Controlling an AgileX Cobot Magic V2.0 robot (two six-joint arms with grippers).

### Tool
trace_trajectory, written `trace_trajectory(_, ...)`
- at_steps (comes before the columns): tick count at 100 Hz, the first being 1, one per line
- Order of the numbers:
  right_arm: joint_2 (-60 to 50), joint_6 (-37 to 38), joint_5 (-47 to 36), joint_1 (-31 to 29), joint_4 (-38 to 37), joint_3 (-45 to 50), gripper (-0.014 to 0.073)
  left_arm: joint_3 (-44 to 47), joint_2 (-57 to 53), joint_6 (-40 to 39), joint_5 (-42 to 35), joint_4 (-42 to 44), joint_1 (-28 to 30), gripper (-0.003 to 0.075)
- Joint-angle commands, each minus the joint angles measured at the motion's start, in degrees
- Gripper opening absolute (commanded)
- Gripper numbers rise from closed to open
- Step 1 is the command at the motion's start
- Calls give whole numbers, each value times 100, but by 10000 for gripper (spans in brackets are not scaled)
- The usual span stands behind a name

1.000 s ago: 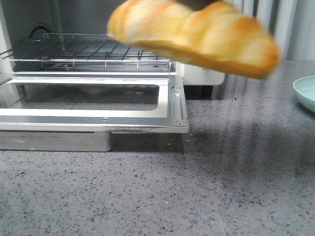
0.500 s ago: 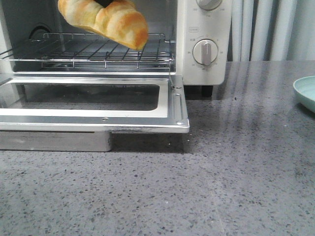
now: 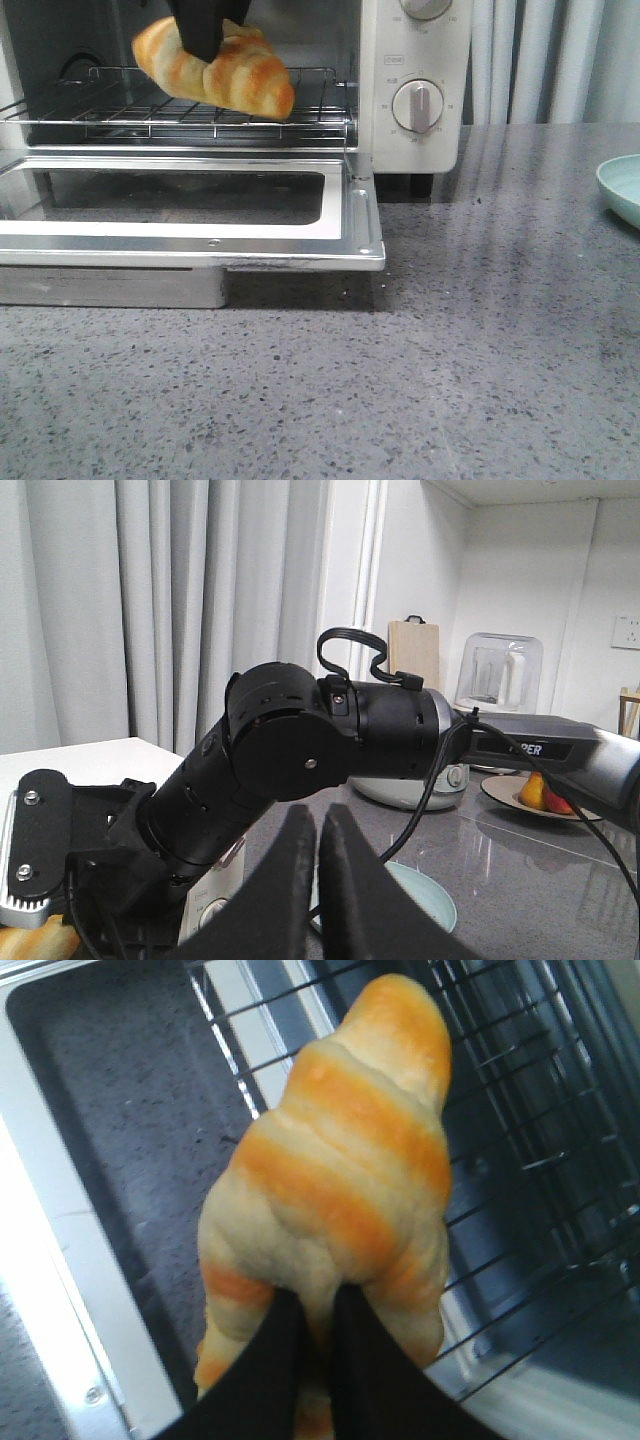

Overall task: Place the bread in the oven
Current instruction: 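Lower the croissant onto the wire rack and open the right gripper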

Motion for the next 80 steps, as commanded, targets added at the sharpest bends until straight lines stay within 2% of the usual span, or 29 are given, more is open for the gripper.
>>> trace_trajectory(1,-296,9,-357,6,-439,-212,422,-170,50,-38,248,-335,-18,-22)
trace_trajectory(15,-296,149,-394,6,-586,-212,401,-170,50,-38,248,-335,-18,-22)
trace_trajectory(34,-343,191,-14,15,-241,-212,400,-170,50,-38,261,-335,-18,-22)
trace_trajectory(48,-481,191,86,15,470,-212,399,-170,40,-38,425,-335,-18,-22)
trace_trajectory(55,-580,191,75,26,896,-212,368,-170,-22,-38,600,-335,-18,-22)
trace_trajectory(67,-783,191,128,64,1376,-212,216,-149,-349,-38,1194,-258,-18,-22)
trace_trajectory(80,-988,191,441,125,1659,-212,-46,23,-911,-38,1834,-166,-18,-22)
